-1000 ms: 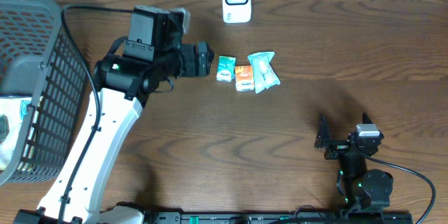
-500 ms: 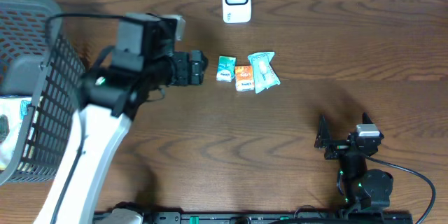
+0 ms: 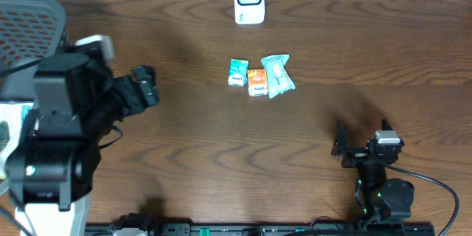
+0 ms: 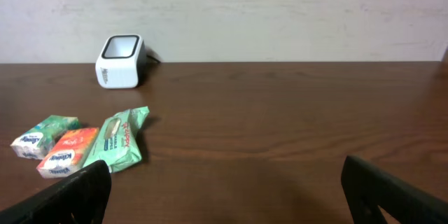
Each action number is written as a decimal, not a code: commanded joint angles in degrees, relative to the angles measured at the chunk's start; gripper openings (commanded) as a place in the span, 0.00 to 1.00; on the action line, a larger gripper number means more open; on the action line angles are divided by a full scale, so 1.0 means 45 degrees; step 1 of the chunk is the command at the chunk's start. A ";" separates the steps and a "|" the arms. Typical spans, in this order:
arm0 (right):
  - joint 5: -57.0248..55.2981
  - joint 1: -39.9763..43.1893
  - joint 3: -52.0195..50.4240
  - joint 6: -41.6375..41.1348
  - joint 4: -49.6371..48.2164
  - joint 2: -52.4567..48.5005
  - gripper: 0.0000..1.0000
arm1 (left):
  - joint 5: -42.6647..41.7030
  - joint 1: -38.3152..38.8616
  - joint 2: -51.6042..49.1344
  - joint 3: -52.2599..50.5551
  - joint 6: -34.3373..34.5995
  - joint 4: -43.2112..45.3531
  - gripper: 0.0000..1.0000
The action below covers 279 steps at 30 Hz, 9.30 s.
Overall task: Scan the item barcode
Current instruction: 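Move the left gripper back over and into the grey basket, then grasp the white snack bag in the basket with the left gripper, then carry the white snack bag to the scanner and hold it there, then release the white bag on the table left of the items, then reach into the basket and grasp the dark green Zam-Buk tin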
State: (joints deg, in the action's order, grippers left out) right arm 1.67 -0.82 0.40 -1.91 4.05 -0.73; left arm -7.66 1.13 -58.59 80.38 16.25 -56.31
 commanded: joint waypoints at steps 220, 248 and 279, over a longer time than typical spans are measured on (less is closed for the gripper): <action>-0.0005 0.0078 -0.0019 -0.0087 0.0053 0.0019 0.99 | -0.6334 -0.3444 -0.2370 -0.2050 0.5969 1.3784 0.08; -0.0005 0.0078 -0.0019 -0.0087 0.0053 0.0019 0.99 | 0.2851 0.3138 -0.7922 -0.2050 0.5299 0.7592 0.12; -0.0005 0.0078 -0.0019 -0.0087 0.0053 0.0019 0.99 | 0.8893 -0.2754 -0.2667 -0.2050 -0.0593 1.0958 0.98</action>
State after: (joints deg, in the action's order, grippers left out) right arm 1.69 -0.82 0.40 -1.91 4.05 -0.73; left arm 24.75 -5.32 -69.47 70.72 16.58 -5.69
